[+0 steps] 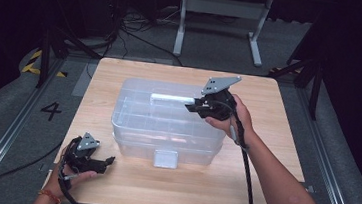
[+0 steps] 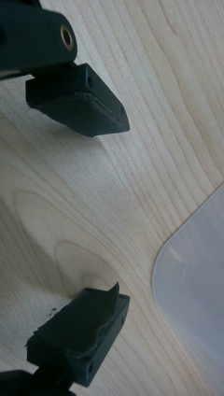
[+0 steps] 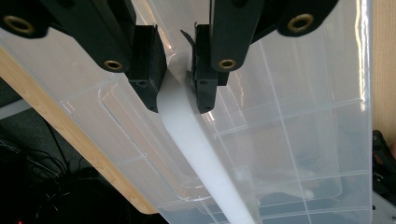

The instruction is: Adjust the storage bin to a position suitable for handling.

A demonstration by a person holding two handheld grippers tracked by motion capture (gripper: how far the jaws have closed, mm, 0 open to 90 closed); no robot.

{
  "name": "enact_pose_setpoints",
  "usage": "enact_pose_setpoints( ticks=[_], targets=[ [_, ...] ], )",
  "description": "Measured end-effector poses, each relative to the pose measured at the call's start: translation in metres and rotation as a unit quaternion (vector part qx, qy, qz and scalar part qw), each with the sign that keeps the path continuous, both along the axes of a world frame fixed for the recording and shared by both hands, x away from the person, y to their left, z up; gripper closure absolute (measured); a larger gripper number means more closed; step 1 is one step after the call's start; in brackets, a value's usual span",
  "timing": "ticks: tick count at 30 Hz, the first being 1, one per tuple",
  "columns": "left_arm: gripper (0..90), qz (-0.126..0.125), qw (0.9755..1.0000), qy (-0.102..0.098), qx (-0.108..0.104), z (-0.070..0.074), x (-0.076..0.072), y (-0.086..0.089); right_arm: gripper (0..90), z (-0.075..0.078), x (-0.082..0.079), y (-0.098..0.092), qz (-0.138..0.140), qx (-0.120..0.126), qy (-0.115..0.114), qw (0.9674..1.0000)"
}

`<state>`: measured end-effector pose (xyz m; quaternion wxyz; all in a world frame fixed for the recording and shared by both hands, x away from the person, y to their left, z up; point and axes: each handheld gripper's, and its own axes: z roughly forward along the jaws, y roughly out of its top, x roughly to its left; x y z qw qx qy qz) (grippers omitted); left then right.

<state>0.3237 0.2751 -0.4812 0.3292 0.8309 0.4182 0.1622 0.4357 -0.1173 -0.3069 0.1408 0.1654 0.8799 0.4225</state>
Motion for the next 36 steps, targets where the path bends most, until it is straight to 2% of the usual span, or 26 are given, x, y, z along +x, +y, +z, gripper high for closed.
enact_pose_setpoints(
  ticks=[11, 12, 19, 23, 25, 27, 28, 30, 33, 36],
  targets=[
    [17.1, -0.001, 1.0000, -0.001, -0.001, 0.000, 0.001, 0.000, 76.3, 0.010, 0.009, 0.000, -0.004, -0.001, 0.025, 0.9997],
    [17.7, -0.003, 1.0000, -0.006, 0.000, 0.000, 0.002, 0.000, 76.2, 0.012, 0.011, 0.001, -0.008, -0.002, 0.030, 0.9995],
    [23.8, -0.004, 0.9999, -0.010, -0.004, 0.000, 0.001, 0.001, 76.0, 0.021, 0.019, 0.002, -0.008, -0.009, 0.045, 0.9989],
    [27.1, -0.002, 1.0000, -0.007, -0.002, 0.001, -0.001, 0.000, 76.0, 0.023, 0.022, 0.002, -0.007, -0.008, 0.050, 0.9987],
    [28.8, -0.006, 1.0000, -0.006, 0.003, 0.003, -0.001, -0.001, 75.9, 0.024, 0.023, 0.002, -0.010, -0.007, 0.053, 0.9985],
    [30.8, -0.008, 0.9997, -0.012, 0.018, 0.006, -0.004, -0.002, 75.8, 0.025, 0.025, 0.002, -0.009, -0.007, 0.052, 0.9986],
    [31.8, -0.009, 0.9998, -0.013, 0.014, 0.008, -0.005, -0.001, 75.7, 0.025, 0.026, 0.002, -0.008, -0.007, 0.053, 0.9985],
    [32.9, -0.009, 0.9996, -0.027, 0.005, 0.014, -0.007, 0.001, 75.6, 0.026, 0.028, 0.002, -0.007, -0.006, 0.054, 0.9985],
    [35.3, 0.002, 0.9987, -0.047, -0.020, 0.025, -0.013, 0.004, 74.9, 0.029, 0.030, 0.002, -0.009, -0.010, 0.054, 0.9984],
    [37.9, 0.007, 0.9976, -0.061, -0.031, 0.038, -0.018, 0.004, 74.2, 0.033, 0.033, 0.004, -0.011, -0.016, 0.051, 0.9985]
  ],
)
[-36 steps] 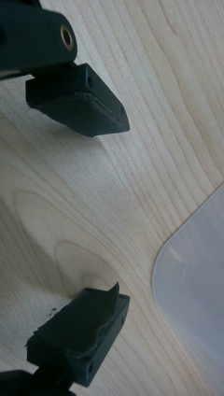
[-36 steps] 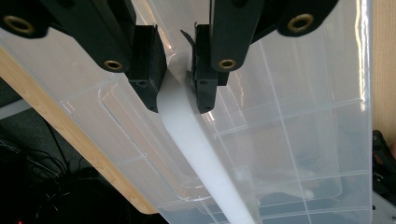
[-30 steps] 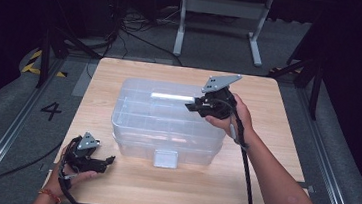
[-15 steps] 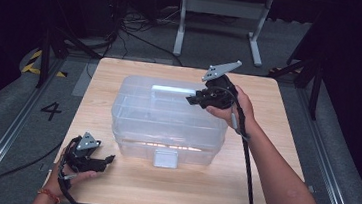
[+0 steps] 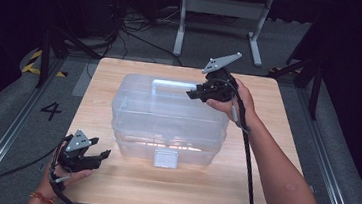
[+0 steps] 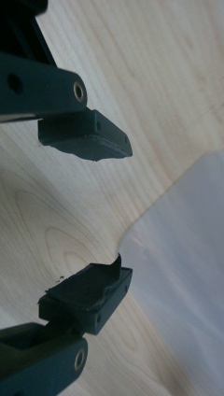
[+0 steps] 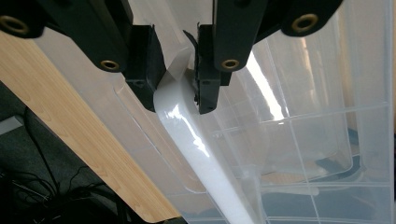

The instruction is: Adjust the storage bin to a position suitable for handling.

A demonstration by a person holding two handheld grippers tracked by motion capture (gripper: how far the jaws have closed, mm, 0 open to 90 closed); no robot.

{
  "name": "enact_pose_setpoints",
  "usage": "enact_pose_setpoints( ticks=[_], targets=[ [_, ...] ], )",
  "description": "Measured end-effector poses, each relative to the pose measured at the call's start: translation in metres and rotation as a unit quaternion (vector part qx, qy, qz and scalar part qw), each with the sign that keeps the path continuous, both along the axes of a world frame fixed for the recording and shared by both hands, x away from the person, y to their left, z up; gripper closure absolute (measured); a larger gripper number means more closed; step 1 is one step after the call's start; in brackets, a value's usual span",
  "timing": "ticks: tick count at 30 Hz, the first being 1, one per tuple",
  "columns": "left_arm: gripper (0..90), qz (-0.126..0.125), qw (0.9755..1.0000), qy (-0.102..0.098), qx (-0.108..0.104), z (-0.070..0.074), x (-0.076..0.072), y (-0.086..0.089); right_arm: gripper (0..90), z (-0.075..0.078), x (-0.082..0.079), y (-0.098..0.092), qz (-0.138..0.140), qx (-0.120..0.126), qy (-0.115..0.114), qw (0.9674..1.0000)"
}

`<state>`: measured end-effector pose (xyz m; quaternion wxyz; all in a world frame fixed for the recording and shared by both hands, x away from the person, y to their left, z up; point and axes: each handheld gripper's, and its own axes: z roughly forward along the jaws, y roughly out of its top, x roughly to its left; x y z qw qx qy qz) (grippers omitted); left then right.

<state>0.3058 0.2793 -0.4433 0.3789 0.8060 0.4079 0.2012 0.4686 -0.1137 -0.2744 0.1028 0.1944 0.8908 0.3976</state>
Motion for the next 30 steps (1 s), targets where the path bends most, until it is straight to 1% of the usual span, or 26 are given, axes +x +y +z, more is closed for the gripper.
enact_pose_setpoints(
  ticks=[2, 3, 4, 5, 6, 8, 9, 11, 13, 14, 15, 16, 19, 20, 21, 23, 24, 25, 28, 30],
  targets=[
    [39.8, 0.001, 0.9999, -0.014, -0.002, 0.011, -0.004, -0.003, 73.9, 0.001, 0.002, 0.000, -0.001, 0.000, 0.002, 1.0000],
    [40.8, 0.001, 0.9999, -0.014, -0.002, 0.011, -0.004, -0.003, 73.9, 0.001, 0.002, 0.000, -0.001, 0.000, 0.002, 1.0000],
    [40.8, -0.004, 0.9998, -0.021, 0.002, 0.016, -0.004, -0.005, 73.8, 0.002, 0.003, 0.000, -0.001, -0.002, 0.001, 1.0000],
    [41.4, -0.006, 0.9997, -0.023, 0.002, 0.019, -0.005, -0.008, 73.6, 0.003, 0.004, 0.001, -0.001, -0.002, 0.002, 1.0000],
    [41.5, -0.010, 0.9995, -0.030, 0.008, 0.023, -0.005, -0.011, 73.4, 0.004, 0.005, 0.001, -0.001, -0.003, 0.002, 1.0000],
    [42.7, -0.012, 0.9992, -0.036, 0.010, 0.028, -0.005, -0.013, 73.3, 0.005, 0.007, 0.001, 0.000, -0.003, 0.005, 1.0000],
    [43.0, -0.013, 0.9992, -0.037, 0.002, 0.030, -0.004, -0.015, 73.4, 0.006, 0.008, 0.000, 0.001, -0.002, 0.006, 1.0000],
    [44.1, -0.016, 0.9990, -0.042, 0.000, 0.035, -0.003, -0.017, 73.3, 0.006, 0.010, 0.000, 0.004, -0.001, 0.007, 1.0000],
    [44.7, -0.017, 0.9986, -0.049, -0.011, 0.041, -0.003, -0.019, 73.2, 0.007, 0.011, 0.000, 0.005, 0.000, 0.009, 1.0000],
    [45.5, -0.017, 0.9985, -0.049, -0.018, 0.043, -0.003, -0.020, 73.2, 0.007, 0.011, 0.000, 0.004, 0.000, 0.009, 1.0000],
    [46.2, -0.019, 0.9984, -0.052, -0.012, 0.047, -0.002, -0.022, 73.0, 0.007, 0.012, 0.000, 0.004, 0.000, 0.008, 1.0000],
    [47.2, -0.021, 0.9983, -0.054, -0.010, 0.049, -0.001, -0.024, 73.0, 0.007, 0.012, 0.000, 0.003, -0.001, 0.008, 1.0000],
    [51.8, -0.022, 0.9979, -0.058, -0.018, 0.054, 0.001, -0.027, 72.9, 0.008, 0.013, 0.000, 0.003, 0.000, 0.009, 1.0000],
    [53.7, -0.027, 0.9976, -0.059, -0.023, 0.055, 0.003, -0.029, 72.8, 0.008, 0.013, 0.000, 0.003, 0.000, 0.009, 1.0000],
    [56.1, -0.029, 0.9974, -0.062, -0.020, 0.056, 0.004, -0.031, 72.7, 0.009, 0.014, 0.000, 0.003, -0.001, 0.009, 1.0000],
    [58.3, -0.031, 0.9972, -0.064, -0.025, 0.058, 0.005, -0.034, 72.6, 0.009, 0.014, 0.000, 0.003, -0.001, 0.009, 1.0000],
    [60.2, -0.036, 0.9970, -0.063, -0.026, 0.059, 0.006, -0.036, 72.5, 0.009, 0.014, 0.000, 0.004, -0.002, 0.008, 1.0000],
    [62.0, -0.040, 0.9966, -0.066, -0.028, 0.060, 0.007, -0.038, 72.5, 0.010, 0.014, 0.000, 0.004, -0.003, 0.008, 1.0000],
    [65.4, -0.055, 0.9956, -0.073, -0.023, 0.064, 0.008, -0.043, 72.5, 0.010, 0.014, 0.000, 0.004, -0.002, 0.008, 1.0000],
    [65.9, -0.052, 0.9956, -0.074, -0.024, 0.067, 0.008, -0.045, 72.5, 0.010, 0.014, 0.000, 0.003, -0.002, 0.007, 1.0000]
  ],
)
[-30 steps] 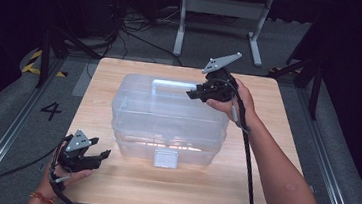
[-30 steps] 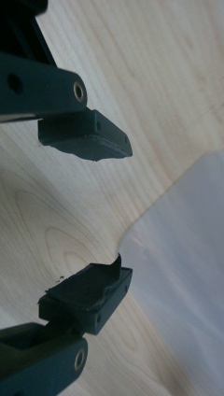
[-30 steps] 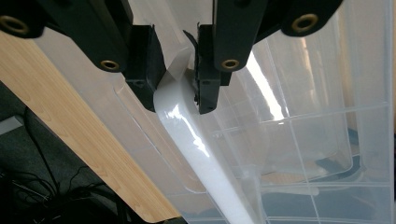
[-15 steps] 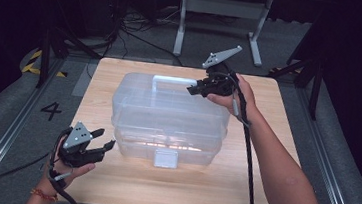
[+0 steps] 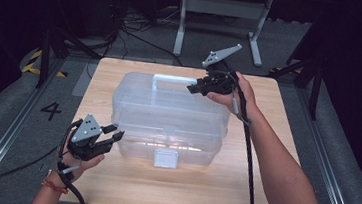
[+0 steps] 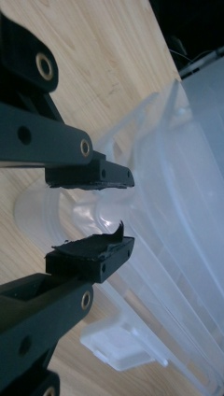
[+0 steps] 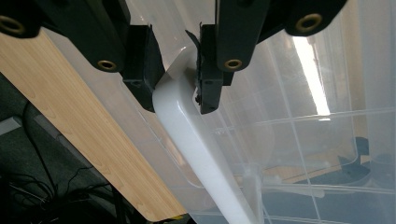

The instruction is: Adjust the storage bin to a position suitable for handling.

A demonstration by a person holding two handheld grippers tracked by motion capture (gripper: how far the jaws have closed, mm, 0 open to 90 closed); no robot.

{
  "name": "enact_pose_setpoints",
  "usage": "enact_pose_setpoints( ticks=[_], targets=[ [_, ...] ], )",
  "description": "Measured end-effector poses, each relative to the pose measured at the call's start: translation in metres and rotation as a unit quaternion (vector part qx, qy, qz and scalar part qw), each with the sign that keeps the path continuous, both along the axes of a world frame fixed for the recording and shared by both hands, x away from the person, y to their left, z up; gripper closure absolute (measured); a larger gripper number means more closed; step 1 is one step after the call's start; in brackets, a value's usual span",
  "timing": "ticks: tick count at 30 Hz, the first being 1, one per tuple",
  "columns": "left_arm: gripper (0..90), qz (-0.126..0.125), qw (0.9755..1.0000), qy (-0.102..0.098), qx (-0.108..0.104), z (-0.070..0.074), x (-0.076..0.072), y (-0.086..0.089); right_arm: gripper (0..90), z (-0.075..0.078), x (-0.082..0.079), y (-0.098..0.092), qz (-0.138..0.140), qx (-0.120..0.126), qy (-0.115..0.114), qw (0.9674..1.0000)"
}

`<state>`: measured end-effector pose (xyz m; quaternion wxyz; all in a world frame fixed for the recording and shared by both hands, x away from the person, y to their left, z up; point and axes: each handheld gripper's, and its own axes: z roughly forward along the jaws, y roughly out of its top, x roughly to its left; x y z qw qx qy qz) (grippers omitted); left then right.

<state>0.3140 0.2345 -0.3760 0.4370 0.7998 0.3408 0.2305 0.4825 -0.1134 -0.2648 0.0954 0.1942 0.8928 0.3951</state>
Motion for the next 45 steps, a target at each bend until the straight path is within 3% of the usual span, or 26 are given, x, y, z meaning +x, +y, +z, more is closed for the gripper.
enact_pose_setpoints(
  ticks=[5, 8, 20, 25, 32, 39, 45],
  targets=[
    [67.8, 0.003, 1.0000, -0.001, -0.002, 0.002, -0.001, 0.000, 72.3, 0.000, 0.000, 0.000, -0.002, -0.002, -0.004, 1.0000],
    [70.9, -0.002, 0.9998, -0.001, -0.021, 0.005, -0.002, 0.004, 71.3, 0.000, -0.002, 0.001, -0.007, -0.002, -0.010, 0.9999],
    [74.1, -0.005, 0.9996, -0.005, -0.028, 0.010, 0.000, 0.004, 69.3, 0.000, -0.002, 0.002, -0.018, -0.004, -0.027, 0.9995],
    [74.6, -0.006, 0.9994, -0.006, -0.034, 0.012, 0.000, 0.004, 62.4, 0.006, -0.005, 0.000, -0.031, -0.003, -0.052, 0.9982],
    [73.3, -0.004, 0.9995, -0.007, -0.031, 0.014, 0.000, 0.003, 49.3, 0.014, -0.013, -0.017, -0.056, 0.005, -0.073, 0.9958],
    [72.2, -0.006, 0.9996, -0.005, -0.027, 0.015, 0.001, 0.003, 40.0, 0.020, -0.031, -0.047, -0.078, 0.001, -0.117, 0.9901],
    [71.7, -0.009, 0.9996, -0.008, -0.027, 0.016, 0.002, 0.003, 35.8, 0.020, -0.040, -0.077, -0.115, 0.009, -0.131, 0.9847]
  ],
)
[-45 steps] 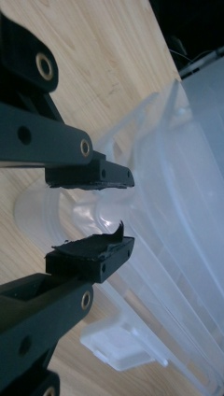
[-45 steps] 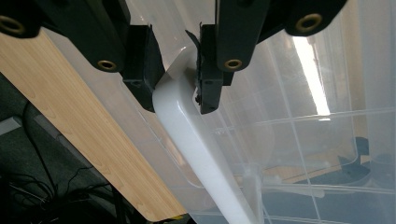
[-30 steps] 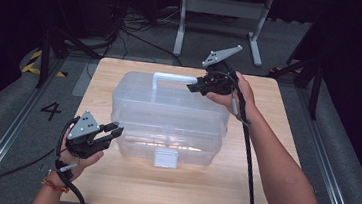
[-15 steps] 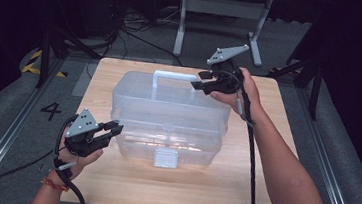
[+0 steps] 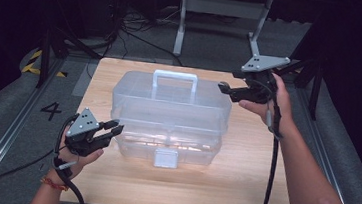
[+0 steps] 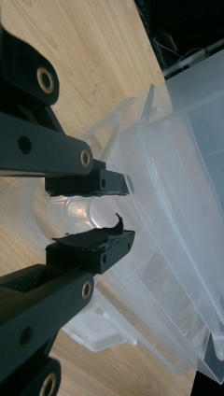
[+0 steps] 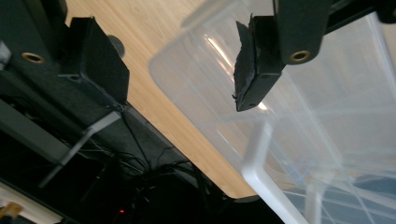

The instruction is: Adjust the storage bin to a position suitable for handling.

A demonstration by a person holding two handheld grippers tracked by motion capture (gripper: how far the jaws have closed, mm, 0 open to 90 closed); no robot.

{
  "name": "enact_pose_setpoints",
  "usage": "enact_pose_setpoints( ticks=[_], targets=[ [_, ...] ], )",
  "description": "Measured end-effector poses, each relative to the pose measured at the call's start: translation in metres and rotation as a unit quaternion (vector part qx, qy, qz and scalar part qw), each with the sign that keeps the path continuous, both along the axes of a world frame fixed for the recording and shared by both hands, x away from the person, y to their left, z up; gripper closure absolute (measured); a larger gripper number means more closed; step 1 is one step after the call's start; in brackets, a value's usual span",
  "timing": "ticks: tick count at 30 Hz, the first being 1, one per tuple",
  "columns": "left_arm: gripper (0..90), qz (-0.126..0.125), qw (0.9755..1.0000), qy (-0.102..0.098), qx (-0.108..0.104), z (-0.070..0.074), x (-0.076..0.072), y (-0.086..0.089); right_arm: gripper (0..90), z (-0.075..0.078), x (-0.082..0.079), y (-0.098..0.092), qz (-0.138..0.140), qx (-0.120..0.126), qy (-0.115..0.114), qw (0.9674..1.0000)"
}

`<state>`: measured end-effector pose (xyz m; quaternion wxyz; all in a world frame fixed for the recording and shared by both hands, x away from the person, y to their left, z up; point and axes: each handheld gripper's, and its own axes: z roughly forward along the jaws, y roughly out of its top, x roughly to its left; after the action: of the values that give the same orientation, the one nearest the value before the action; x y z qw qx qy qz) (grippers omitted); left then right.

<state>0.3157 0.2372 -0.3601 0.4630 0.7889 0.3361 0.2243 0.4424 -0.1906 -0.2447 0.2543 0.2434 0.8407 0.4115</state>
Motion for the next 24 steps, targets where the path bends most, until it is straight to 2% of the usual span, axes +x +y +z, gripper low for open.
enact_pose_setpoints(
  ticks=[4, 11, 20, 24],
  targets=[
    [71.5, 0.001, 1.0000, 0.003, 0.001, 0.002, 0.000, -0.001, 35.8, -0.007, -0.010, -0.022, -0.011, 0.011, -0.003, 0.9999],
    [71.2, 0.004, 1.0000, 0.001, 0.007, 0.006, 0.002, -0.002, 36.5, -0.026, -0.026, -0.044, -0.014, 0.016, -0.010, 0.9997],
    [71.3, 0.003, 1.0000, 0.001, 0.008, 0.011, 0.005, -0.001, 36.1, -0.069, -0.039, -0.061, -0.026, 0.015, -0.002, 0.9995],
    [71.2, 0.004, 1.0000, 0.001, 0.007, 0.012, 0.006, -0.001, 35.5, -0.092, -0.042, -0.069, -0.025, 0.035, 0.011, 0.9990]
  ],
)
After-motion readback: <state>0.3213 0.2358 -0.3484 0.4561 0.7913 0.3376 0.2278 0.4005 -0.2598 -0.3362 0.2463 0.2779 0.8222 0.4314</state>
